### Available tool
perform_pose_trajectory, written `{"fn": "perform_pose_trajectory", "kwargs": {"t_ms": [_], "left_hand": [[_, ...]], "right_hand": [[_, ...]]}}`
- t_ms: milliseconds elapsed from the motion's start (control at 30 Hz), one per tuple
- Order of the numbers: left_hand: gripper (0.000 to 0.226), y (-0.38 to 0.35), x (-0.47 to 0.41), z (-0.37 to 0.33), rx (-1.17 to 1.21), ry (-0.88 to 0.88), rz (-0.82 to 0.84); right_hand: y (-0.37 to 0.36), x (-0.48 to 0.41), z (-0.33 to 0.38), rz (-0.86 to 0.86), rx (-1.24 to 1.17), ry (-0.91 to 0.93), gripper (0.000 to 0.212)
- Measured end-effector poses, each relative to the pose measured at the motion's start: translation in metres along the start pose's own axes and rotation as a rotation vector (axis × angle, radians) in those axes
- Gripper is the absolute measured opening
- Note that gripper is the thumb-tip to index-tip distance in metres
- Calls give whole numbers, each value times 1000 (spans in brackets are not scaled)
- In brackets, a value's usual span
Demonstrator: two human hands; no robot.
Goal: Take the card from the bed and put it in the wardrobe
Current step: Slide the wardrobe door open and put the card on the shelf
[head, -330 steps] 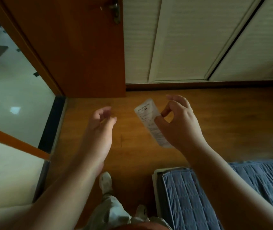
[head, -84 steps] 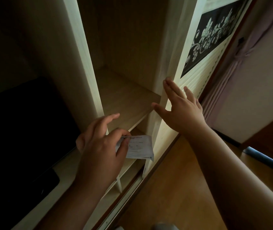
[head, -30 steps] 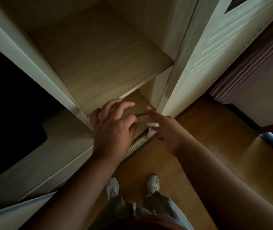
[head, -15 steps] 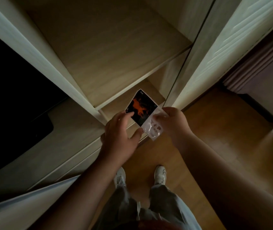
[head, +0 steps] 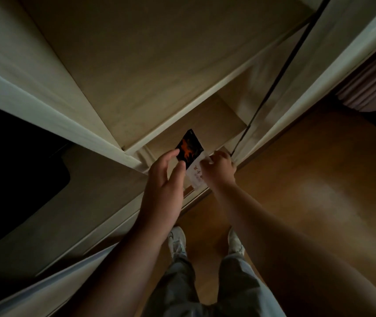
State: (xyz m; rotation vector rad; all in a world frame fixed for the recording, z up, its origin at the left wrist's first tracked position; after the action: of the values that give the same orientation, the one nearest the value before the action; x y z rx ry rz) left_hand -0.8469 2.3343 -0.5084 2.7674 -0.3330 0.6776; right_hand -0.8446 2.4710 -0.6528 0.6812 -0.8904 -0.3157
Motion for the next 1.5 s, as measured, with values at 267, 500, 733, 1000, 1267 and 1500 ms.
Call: {"fn": "perform_pose_trajectory", "kwargs": {"t_ms": [267,500,733,1000,1267,1500], "left_hand": [[34,-3,-29,19,95,35,33],[37,-8,-51,34,169,47,46],[41,-10,-64,52,192,29,45],[44,-8,-67,46,211,42,52],[45,-3,-47,12,208,-1,23],[44,-1,-13,-30,232,35,40]], "right_hand": [[-55,-38,12,128,-216,-152,47],[-89,-65,25,259,-49,-65,49],[-131,-104,20,282,93,-61,53],[-113,-93,28,131,39,-19,80],[-35,-20,26,72,-521,62,58],[49,78,6,64,-746,139,49]]}}
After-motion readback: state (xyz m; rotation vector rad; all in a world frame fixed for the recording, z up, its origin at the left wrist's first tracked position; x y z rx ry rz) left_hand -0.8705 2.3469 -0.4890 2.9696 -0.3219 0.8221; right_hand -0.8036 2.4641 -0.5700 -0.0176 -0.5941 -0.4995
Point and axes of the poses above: each hand's wrist, its own x-axis away from the middle knuckle, its own y-axis out of the back of the hand, z = x × y, the point moved 2 cm from there along -x, towards the middle knuckle, and after that the axes turned 13 degrees about x, right-handed, at the moved point
